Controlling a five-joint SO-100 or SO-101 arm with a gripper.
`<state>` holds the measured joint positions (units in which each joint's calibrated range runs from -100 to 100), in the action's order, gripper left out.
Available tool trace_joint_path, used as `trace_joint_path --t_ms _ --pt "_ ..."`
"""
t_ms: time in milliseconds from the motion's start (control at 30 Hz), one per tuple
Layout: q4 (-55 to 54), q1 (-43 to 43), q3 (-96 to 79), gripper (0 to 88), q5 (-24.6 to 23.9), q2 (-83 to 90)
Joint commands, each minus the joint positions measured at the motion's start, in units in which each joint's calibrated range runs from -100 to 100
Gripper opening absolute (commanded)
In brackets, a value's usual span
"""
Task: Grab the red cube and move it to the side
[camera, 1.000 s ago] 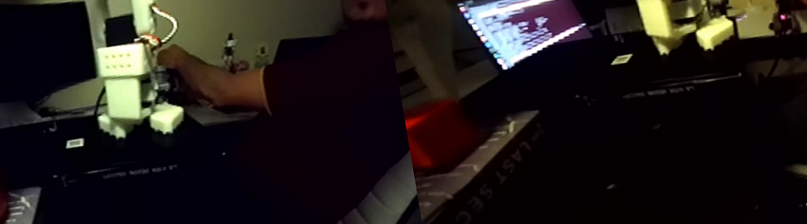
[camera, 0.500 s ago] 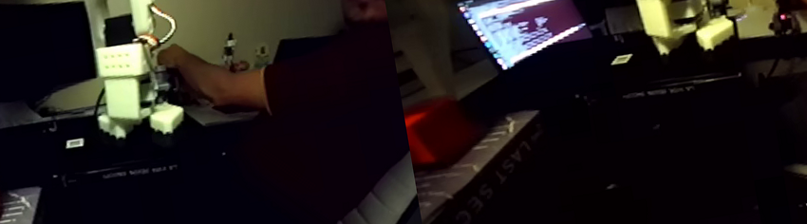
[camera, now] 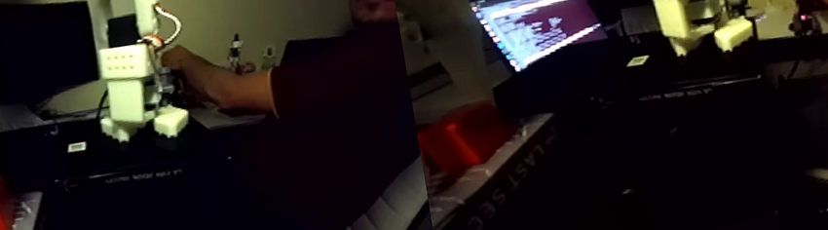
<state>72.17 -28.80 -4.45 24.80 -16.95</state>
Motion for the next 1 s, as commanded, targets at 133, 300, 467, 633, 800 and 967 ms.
trace_joint_path --t_ms 133,300,467,633,800,967 --pt "0.88 1.08 0.86 30.5 0.80 2.84" --pt "5.11 1.99 1.32 30.3 3.55 6.79" --pt "9.08 2.16 4.22 30.0 4.84 9.81" --pt "12.37 2.08 4.58 29.9 7.59 12.00" --pt "15.66 3.74 4.58 29.9 6.68 15.44" --pt "18.53 9.49 3.22 29.8 -1.85 21.49"
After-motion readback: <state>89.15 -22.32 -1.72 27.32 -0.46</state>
